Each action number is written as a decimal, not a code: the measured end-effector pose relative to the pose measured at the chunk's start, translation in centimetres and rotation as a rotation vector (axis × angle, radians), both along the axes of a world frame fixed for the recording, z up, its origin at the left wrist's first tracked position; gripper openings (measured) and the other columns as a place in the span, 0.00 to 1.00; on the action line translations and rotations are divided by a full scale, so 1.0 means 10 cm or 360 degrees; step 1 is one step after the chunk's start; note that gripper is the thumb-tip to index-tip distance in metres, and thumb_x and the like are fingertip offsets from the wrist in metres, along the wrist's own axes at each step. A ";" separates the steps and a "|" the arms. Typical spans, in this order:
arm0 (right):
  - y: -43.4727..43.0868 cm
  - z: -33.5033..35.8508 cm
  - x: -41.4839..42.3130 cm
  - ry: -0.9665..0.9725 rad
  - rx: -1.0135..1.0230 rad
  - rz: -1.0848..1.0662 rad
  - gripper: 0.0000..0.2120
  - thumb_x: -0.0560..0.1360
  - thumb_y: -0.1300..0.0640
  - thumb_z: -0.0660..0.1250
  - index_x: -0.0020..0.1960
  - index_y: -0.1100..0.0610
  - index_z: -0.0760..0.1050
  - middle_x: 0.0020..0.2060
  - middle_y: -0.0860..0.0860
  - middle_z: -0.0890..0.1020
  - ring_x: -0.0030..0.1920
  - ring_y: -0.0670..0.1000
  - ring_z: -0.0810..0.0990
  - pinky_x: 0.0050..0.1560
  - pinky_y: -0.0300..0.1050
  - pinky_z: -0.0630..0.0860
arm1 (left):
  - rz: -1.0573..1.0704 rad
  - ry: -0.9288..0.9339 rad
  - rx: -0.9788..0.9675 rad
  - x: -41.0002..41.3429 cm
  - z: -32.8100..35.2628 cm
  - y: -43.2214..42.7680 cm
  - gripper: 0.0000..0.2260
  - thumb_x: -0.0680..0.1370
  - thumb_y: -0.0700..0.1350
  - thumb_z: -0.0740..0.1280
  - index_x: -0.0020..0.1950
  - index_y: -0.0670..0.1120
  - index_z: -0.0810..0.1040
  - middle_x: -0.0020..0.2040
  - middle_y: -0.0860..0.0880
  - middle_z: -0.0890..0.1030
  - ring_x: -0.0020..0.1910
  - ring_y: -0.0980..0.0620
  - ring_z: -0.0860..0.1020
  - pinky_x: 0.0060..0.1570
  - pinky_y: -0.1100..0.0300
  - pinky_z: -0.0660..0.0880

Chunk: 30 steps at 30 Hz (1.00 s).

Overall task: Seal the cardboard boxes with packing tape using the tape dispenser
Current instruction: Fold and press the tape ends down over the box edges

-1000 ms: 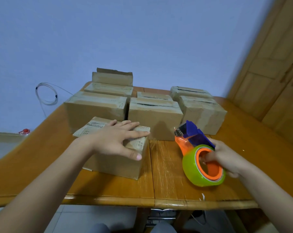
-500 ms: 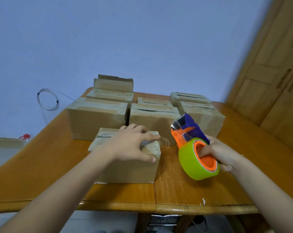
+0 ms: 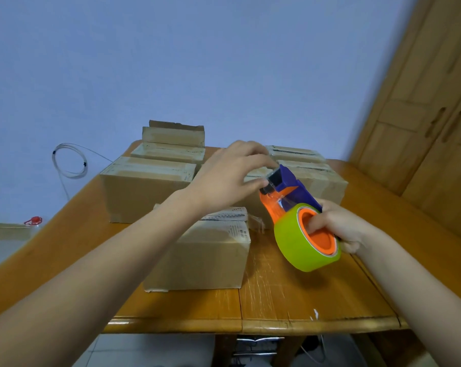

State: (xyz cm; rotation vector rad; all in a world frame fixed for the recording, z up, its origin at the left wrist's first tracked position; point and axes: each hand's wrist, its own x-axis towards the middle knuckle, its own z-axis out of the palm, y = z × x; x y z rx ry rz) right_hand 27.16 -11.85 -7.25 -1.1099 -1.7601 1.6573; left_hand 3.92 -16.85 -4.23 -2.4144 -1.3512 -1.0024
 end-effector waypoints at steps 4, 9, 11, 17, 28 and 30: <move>-0.06 0.02 0.03 -0.0020 -0.0006 0.0030 0.25 0.56 0.71 0.65 0.50 0.57 0.76 0.35 0.58 0.80 0.35 0.57 0.78 0.31 0.45 0.78 | -0.0075 0.0039 0.0046 0.05 0.00 0.05 0.14 0.73 0.48 0.66 0.55 0.47 0.82 0.57 0.49 0.80 0.58 0.46 0.75 0.51 0.43 0.75; -0.11 0.03 0.05 -0.0003 -0.0015 0.0048 0.25 0.56 0.72 0.65 0.51 0.57 0.76 0.35 0.58 0.80 0.33 0.55 0.79 0.30 0.45 0.78 | -0.0184 -0.0020 0.0070 0.08 -0.02 0.04 0.09 0.71 0.48 0.69 0.48 0.45 0.82 0.55 0.49 0.81 0.57 0.46 0.76 0.49 0.43 0.76; -0.12 0.03 0.05 0.0030 -0.0019 0.0048 0.23 0.56 0.72 0.64 0.50 0.58 0.76 0.35 0.59 0.79 0.34 0.57 0.77 0.30 0.45 0.78 | -0.0204 -0.0003 0.0078 0.10 -0.02 0.03 0.07 0.71 0.47 0.69 0.44 0.45 0.82 0.54 0.48 0.81 0.56 0.46 0.76 0.48 0.43 0.76; -0.11 -0.06 0.07 0.0028 -0.0047 0.0057 0.25 0.57 0.73 0.64 0.51 0.58 0.76 0.37 0.61 0.79 0.36 0.59 0.76 0.34 0.46 0.78 | -0.0240 0.0063 -0.0051 0.09 0.00 0.03 0.04 0.72 0.46 0.68 0.42 0.46 0.81 0.54 0.50 0.79 0.54 0.51 0.73 0.50 0.47 0.73; -0.17 -0.17 0.12 -0.0087 -0.0030 0.0119 0.24 0.57 0.72 0.65 0.51 0.57 0.78 0.40 0.63 0.78 0.37 0.60 0.76 0.37 0.47 0.77 | -0.0037 0.0183 -0.0342 0.13 0.01 -0.10 0.07 0.73 0.49 0.73 0.36 0.53 0.77 0.50 0.58 0.73 0.53 0.57 0.69 0.54 0.57 0.64; -0.18 -0.17 0.11 -0.0077 -0.0067 0.0123 0.25 0.58 0.72 0.65 0.52 0.57 0.78 0.40 0.64 0.78 0.38 0.60 0.76 0.36 0.47 0.77 | -0.0039 0.0203 -0.0365 0.13 0.00 -0.12 0.09 0.72 0.49 0.73 0.35 0.54 0.76 0.50 0.58 0.71 0.53 0.57 0.69 0.52 0.56 0.65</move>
